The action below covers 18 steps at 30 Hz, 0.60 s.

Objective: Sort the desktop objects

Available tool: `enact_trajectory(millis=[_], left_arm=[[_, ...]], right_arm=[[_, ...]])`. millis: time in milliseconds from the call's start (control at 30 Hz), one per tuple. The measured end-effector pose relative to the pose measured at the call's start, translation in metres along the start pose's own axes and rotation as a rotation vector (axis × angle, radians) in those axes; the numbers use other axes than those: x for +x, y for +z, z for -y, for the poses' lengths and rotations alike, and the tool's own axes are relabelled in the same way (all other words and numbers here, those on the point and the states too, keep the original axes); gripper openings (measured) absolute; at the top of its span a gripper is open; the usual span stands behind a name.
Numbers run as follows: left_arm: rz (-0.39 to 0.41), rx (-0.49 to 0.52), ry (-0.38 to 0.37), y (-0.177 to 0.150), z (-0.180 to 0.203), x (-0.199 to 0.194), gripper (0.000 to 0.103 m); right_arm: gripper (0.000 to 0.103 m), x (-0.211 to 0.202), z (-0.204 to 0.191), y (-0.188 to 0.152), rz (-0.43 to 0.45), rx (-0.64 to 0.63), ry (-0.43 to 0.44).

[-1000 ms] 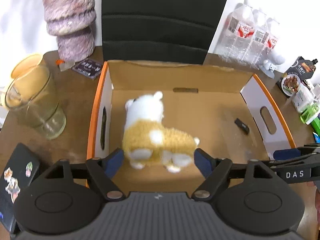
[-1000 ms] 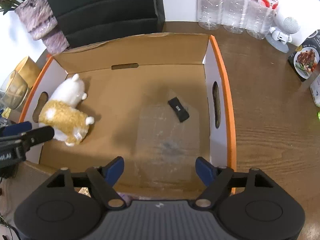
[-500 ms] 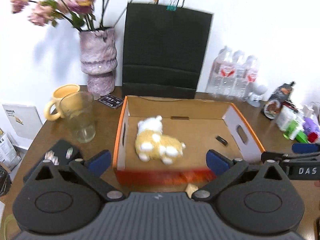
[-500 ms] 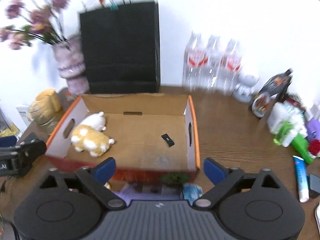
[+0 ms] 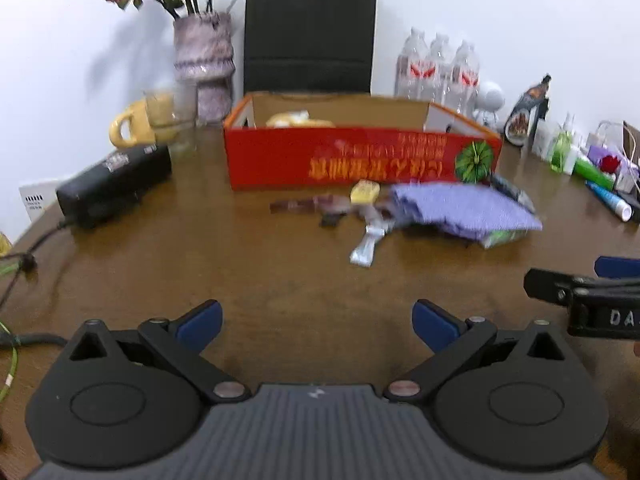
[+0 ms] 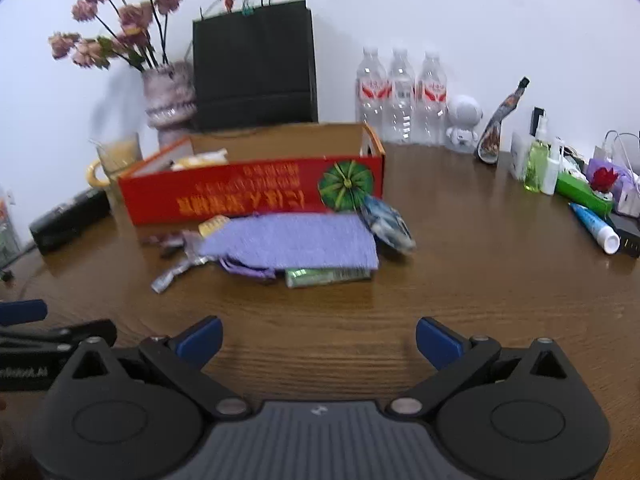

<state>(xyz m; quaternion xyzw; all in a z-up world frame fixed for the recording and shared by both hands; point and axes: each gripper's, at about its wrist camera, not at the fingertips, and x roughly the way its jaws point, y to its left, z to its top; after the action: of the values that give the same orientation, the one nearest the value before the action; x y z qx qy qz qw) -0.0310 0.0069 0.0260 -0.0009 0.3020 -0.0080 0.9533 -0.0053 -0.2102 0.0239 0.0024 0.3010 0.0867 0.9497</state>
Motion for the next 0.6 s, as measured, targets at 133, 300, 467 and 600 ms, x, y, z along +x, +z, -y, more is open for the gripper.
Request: enact_trajectory(millis=[133, 300, 467, 600], left_arm=[[-0.02, -0.003, 0.004, -0.01, 0.001, 0.007, 0.103], [-0.044, 0.007, 0.007, -0.015, 0.003, 0.013, 0.103], [-0.06, 0.005, 0.012, -0.015, 0.002, 0.017, 0.103], [-0.074, 0.021, 0.028, -0.016, 0.005, 0.019, 0.103]], right_arm=[[0.103, 0.004, -0.002, -0.004, -0.009, -0.003, 0.012], [0.103, 0.011, -0.008, -0.008, -0.035, -0.023, 0.014], [0.103, 0.015, -0.009, -0.01, -0.067, -0.025, 0.016], [0.103, 0.018, -0.011, -0.01, -0.088, -0.037, 0.007]])
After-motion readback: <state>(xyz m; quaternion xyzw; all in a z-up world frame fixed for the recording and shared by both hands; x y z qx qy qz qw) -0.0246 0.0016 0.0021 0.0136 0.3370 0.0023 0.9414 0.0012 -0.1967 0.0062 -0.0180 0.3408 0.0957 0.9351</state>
